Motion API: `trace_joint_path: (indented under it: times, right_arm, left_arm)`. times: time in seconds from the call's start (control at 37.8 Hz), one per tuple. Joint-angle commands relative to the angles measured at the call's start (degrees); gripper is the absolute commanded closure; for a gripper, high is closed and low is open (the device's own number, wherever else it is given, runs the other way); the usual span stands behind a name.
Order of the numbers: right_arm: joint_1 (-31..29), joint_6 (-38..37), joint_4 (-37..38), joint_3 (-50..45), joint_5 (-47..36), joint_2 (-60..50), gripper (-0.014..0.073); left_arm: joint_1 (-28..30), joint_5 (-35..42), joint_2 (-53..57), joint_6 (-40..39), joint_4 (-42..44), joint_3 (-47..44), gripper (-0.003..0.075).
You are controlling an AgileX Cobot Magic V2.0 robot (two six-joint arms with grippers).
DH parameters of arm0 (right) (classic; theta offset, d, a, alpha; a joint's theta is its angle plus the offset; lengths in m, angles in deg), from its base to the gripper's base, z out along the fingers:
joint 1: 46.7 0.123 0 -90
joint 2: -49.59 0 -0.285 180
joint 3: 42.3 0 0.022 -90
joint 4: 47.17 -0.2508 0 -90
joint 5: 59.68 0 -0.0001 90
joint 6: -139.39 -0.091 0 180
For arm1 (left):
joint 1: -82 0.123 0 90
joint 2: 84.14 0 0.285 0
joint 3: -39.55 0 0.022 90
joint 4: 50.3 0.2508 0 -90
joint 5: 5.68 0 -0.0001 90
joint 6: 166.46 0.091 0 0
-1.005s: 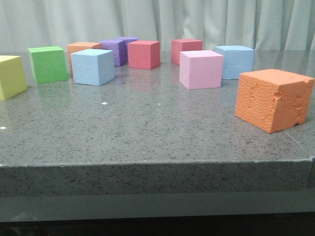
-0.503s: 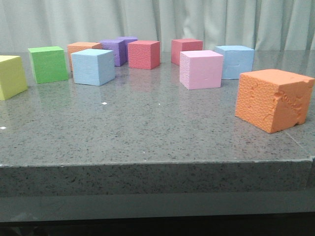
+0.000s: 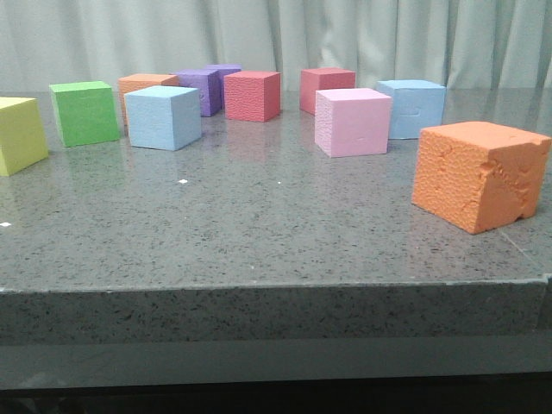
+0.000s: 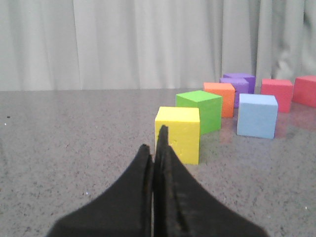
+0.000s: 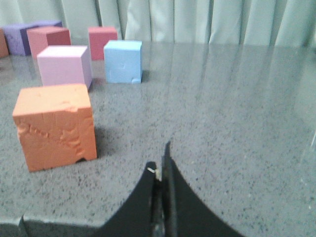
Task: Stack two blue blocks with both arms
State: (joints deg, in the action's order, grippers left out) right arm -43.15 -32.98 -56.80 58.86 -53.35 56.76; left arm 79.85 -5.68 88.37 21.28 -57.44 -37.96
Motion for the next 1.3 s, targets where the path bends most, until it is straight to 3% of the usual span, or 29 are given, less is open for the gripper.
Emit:
trace_joint_path:
  times: [0.0, 0.29, 0.58, 1.03, 1.27]
  right_arm:
    - [-0.1, 0.4, -0.3, 0.4, -6.0, -1.0, 0.066]
    - [-0.1, 0.4, -0.3, 0.4, -8.3, -1.0, 0.066]
    - [-0.1, 0.4, -0.3, 1.1, -20.0, -1.0, 0.066]
    - [-0.1, 0.4, -0.2, 22.2, 5.4, 2.2, 0.066]
    - [-0.1, 0.4, -0.2, 35.2, 13.3, 14.9, 0.066]
  left_arm:
    - [-0.1, 7.1, 1.0, -0.4, -0.7, -0.2, 0.0741]
    - [-0.1, 9.1, 1.0, -0.4, -0.7, -0.2, 0.0741]
    - [-0.1, 17.6, 1.0, -0.4, -0.7, -0.1, 0.0741]
    - [-0.1, 16.4, -1.6, -0.4, -1.2, 13.1, 0.0741]
    - [-0.1, 0.8, -13.0, -0.4, -1.2, 25.8, 0.0741]
